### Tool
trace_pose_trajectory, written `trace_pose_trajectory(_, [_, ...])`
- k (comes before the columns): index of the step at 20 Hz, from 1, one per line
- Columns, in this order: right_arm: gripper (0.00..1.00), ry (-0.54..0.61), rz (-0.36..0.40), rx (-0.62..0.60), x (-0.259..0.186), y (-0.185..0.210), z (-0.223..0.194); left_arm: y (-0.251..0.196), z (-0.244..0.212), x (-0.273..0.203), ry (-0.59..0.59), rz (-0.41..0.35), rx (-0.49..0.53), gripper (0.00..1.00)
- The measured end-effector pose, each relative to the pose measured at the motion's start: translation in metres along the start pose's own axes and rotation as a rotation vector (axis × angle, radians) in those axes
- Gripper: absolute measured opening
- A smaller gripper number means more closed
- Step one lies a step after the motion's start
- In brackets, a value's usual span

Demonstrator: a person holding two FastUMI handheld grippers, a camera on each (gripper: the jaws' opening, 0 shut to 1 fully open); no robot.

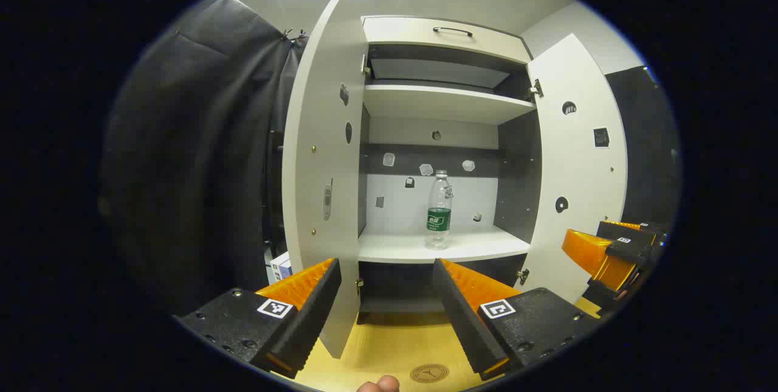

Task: Grasp the bottle in the cabinet with the left hand and place it on the coaster, then close the right door with the right hand and the left door with the left hand.

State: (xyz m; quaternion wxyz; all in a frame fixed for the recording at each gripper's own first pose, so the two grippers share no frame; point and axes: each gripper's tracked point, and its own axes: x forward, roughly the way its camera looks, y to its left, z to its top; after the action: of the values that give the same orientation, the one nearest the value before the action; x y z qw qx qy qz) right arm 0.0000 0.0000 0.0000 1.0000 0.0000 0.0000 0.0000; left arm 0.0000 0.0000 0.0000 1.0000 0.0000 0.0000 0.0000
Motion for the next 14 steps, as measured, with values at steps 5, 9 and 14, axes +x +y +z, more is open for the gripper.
trace_pose_trajectory(5, [0.98,0.004,0.015,0.003,0.0002,0.0023,0.0003,-0.0010,-0.0029,0.0003,0.001,0.013,0.008,0.99])
trace_pose_trajectory(9, [0.98,0.004,0.020,0.001,0.0008,0.0030,-0.0009,0.0008,-0.0048,0.0033,0.007,0.014,0.011,0.93])
trace_pose_trajectory(14, [0.98,0.001,0.008,0.003,0.0018,0.0006,0.0005,0.0046,-0.0049,0.0081,0.008,0.018,0.002,0.96])
